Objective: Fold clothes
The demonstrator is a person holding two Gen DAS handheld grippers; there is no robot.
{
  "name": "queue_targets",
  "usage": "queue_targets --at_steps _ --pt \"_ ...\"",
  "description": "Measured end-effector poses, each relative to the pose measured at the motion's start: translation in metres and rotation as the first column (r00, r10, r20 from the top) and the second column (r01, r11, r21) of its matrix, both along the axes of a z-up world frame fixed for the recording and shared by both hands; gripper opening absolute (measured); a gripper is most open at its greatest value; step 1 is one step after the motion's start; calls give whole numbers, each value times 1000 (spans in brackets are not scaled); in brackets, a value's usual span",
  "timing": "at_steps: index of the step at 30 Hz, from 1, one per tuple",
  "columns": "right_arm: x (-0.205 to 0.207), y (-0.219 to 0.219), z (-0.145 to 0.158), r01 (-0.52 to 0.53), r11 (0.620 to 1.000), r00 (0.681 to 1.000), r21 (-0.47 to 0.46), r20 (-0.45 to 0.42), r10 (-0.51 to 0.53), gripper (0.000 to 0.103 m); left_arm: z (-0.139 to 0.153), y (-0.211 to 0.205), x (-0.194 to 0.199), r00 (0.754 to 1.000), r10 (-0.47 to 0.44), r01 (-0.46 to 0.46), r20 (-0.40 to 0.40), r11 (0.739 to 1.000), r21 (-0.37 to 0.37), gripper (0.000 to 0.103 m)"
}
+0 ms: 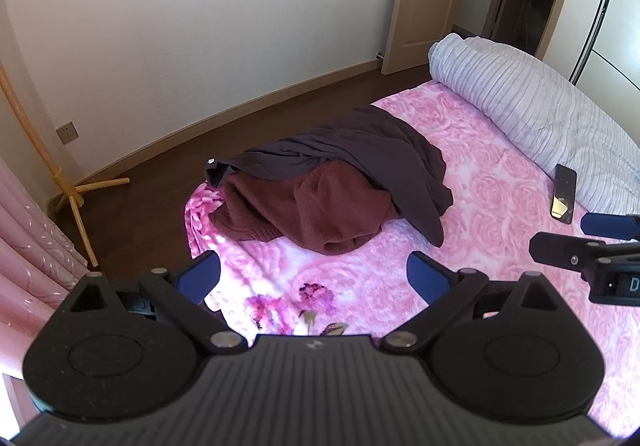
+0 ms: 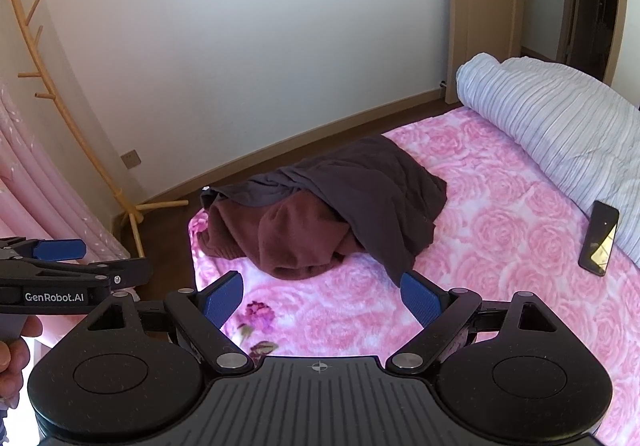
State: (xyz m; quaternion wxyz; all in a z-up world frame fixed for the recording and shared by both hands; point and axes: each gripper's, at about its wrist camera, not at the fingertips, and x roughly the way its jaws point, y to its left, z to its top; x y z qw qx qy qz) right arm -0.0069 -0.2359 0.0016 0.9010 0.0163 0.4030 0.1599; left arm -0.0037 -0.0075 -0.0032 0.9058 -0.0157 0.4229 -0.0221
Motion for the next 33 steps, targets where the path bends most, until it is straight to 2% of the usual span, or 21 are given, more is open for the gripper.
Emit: queue_targets --at_steps 26,33 --pt "7 8 -3 -3 1000 1000 5 -9 3 89 -4 -3 4 999 -42 42 -6 999 3 98" --pt "11 7 -4 28 1000 1000 -8 -2 -28 89 -5 -4 7 999 -46 46 -6 999 8 98"
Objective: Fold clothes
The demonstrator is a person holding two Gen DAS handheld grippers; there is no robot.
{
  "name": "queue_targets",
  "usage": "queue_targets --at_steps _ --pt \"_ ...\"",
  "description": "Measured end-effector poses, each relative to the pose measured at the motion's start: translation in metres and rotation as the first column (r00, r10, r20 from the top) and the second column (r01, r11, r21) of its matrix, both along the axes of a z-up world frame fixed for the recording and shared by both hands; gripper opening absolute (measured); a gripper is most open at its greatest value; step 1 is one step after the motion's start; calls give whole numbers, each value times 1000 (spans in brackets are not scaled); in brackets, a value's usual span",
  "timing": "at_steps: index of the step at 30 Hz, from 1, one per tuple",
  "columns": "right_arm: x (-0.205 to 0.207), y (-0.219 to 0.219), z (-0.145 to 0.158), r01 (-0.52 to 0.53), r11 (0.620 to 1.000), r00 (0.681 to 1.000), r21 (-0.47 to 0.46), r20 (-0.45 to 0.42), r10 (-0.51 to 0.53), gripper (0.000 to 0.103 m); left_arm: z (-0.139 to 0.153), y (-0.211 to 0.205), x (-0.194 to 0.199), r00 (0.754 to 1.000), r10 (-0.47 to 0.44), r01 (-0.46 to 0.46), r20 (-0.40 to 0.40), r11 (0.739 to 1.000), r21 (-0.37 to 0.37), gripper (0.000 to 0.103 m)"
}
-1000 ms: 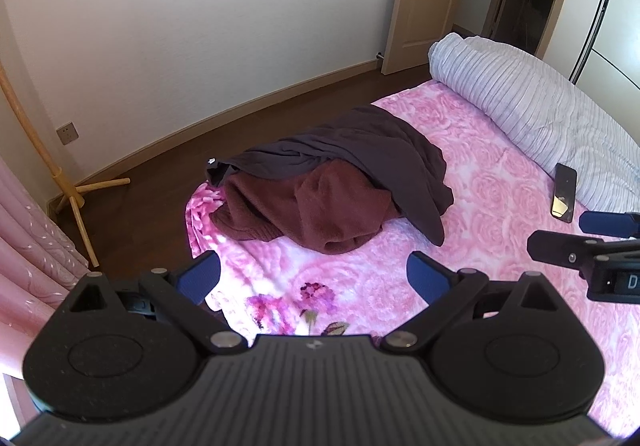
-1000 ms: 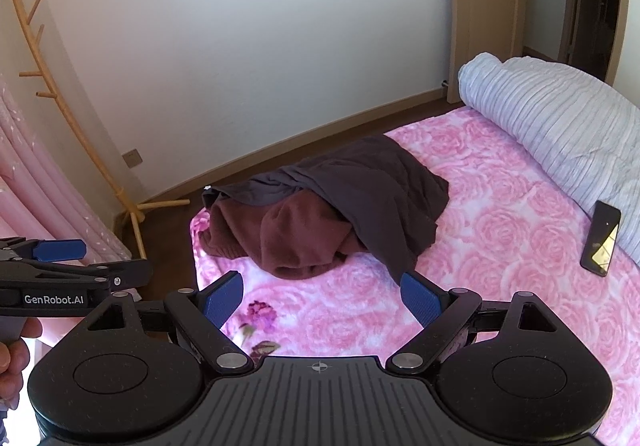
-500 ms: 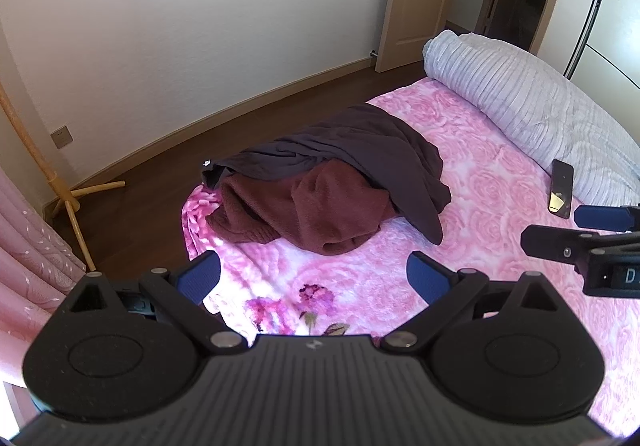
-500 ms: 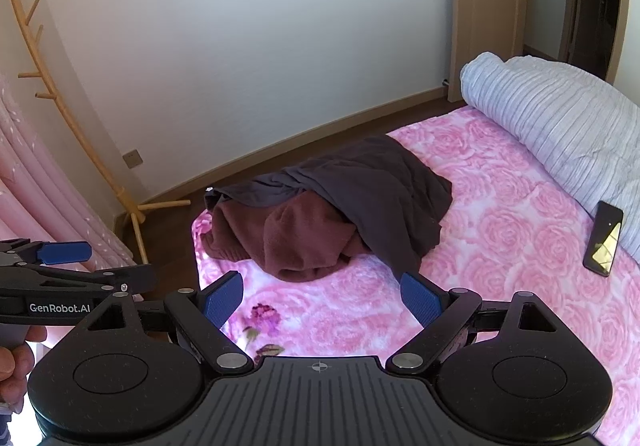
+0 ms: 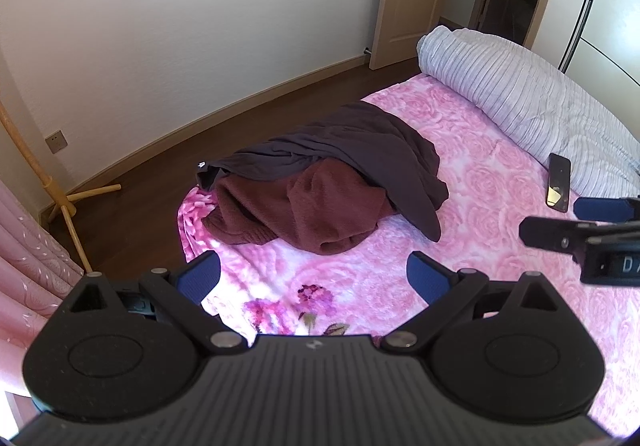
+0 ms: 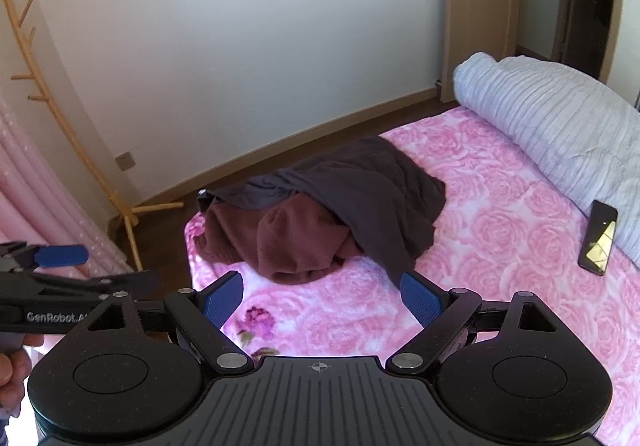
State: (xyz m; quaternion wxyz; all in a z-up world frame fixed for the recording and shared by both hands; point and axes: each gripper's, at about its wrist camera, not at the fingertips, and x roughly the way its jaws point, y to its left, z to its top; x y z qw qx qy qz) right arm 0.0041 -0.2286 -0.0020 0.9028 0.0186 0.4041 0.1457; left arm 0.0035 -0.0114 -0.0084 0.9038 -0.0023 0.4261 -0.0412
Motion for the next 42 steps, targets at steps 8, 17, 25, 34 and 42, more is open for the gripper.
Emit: queue_targets --at_steps 8,17,25,34,42 --pt "12 -10 -12 90 996 993 -8 -79 -91 89 0 1 3 1000 0 0 6 1000 5 98" --pt "19 -21 -25 131 991 978 8 -162 -128 89 -6 -3 8 1000 -7 7 -12 1000 16 98" --pt "27 -37 -29 139 990 972 25 -194 -132 89 -9 -16 16 1000 -12 13 -23 999 32 98" --pt "44 -61 -34 96 993 984 72 -160 -83 89 -9 -20 40 999 -44 45 -14 998 35 98" --pt "80 -60 -48 -16 999 998 51 -52 19 88 -37 -5 104 975 -221 220 -18 956 196 98"
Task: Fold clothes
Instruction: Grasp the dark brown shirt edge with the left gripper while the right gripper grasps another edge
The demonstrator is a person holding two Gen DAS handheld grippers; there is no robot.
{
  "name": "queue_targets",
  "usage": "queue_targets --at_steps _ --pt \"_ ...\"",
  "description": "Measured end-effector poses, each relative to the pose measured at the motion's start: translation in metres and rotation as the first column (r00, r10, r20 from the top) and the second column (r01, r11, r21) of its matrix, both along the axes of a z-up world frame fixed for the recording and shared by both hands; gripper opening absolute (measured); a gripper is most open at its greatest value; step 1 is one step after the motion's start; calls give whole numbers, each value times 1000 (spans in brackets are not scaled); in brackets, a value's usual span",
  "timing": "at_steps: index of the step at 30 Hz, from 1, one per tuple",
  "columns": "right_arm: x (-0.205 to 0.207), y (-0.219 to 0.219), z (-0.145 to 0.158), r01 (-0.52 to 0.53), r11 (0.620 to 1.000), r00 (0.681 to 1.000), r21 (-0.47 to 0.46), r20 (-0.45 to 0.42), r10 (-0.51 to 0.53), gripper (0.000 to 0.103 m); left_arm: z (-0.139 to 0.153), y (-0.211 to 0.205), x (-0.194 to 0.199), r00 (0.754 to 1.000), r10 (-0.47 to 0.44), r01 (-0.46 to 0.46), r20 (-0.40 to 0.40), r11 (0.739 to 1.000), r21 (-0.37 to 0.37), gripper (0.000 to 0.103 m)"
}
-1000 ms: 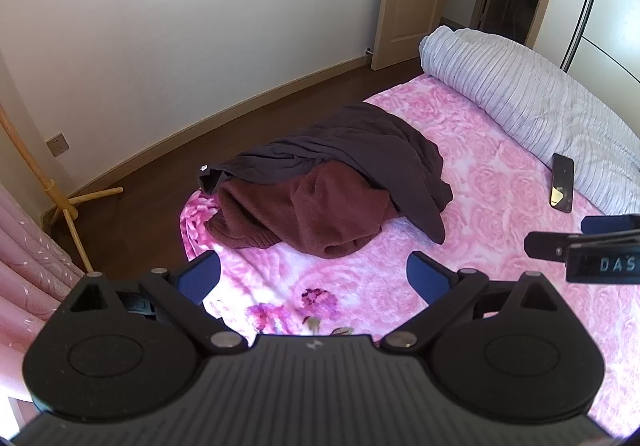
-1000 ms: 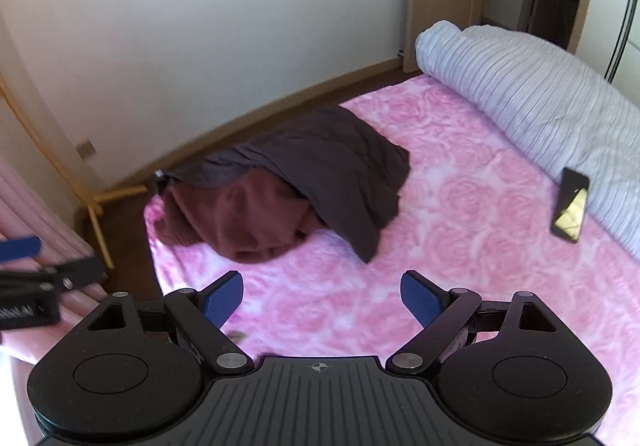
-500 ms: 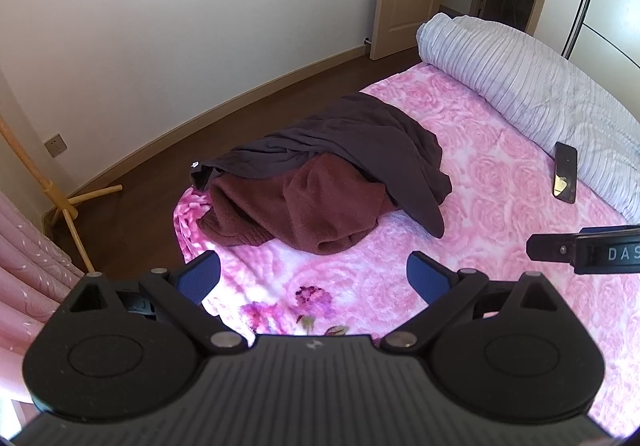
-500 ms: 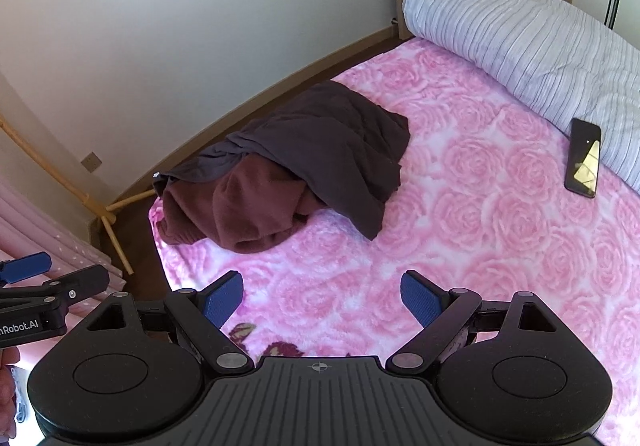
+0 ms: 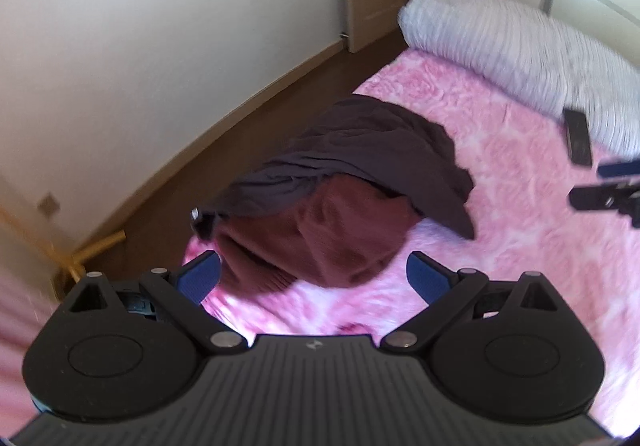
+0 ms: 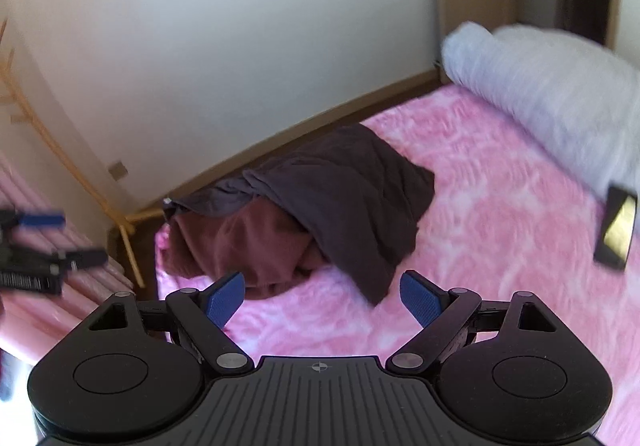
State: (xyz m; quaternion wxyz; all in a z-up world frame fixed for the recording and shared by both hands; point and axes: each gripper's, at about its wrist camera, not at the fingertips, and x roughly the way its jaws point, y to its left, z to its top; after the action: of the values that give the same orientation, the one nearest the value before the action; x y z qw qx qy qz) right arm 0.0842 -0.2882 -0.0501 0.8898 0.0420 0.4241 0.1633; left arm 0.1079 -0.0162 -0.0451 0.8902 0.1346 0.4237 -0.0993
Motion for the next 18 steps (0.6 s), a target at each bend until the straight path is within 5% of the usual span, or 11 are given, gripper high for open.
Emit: queue_targets --at_steps 5,8,15,18 --pt "40 26 -21 -86 990 996 -108 15 88 87 -42 15 66 985 -169 166 19 979 122 97" --pt "74 44 -43 -116 978 993 -175 -20 114 65 -75 24 107 962 -271 263 22 948 176 93" --pt "158 92 -106 -226 918 974 -326 -105 202 65 -162 31 183 890 -452 451 -53 860 240 92" --pt "188 108 -134 -295 879 955 -376 -138 262 65 -196 28 204 849 -518 526 -101 814 246 83"
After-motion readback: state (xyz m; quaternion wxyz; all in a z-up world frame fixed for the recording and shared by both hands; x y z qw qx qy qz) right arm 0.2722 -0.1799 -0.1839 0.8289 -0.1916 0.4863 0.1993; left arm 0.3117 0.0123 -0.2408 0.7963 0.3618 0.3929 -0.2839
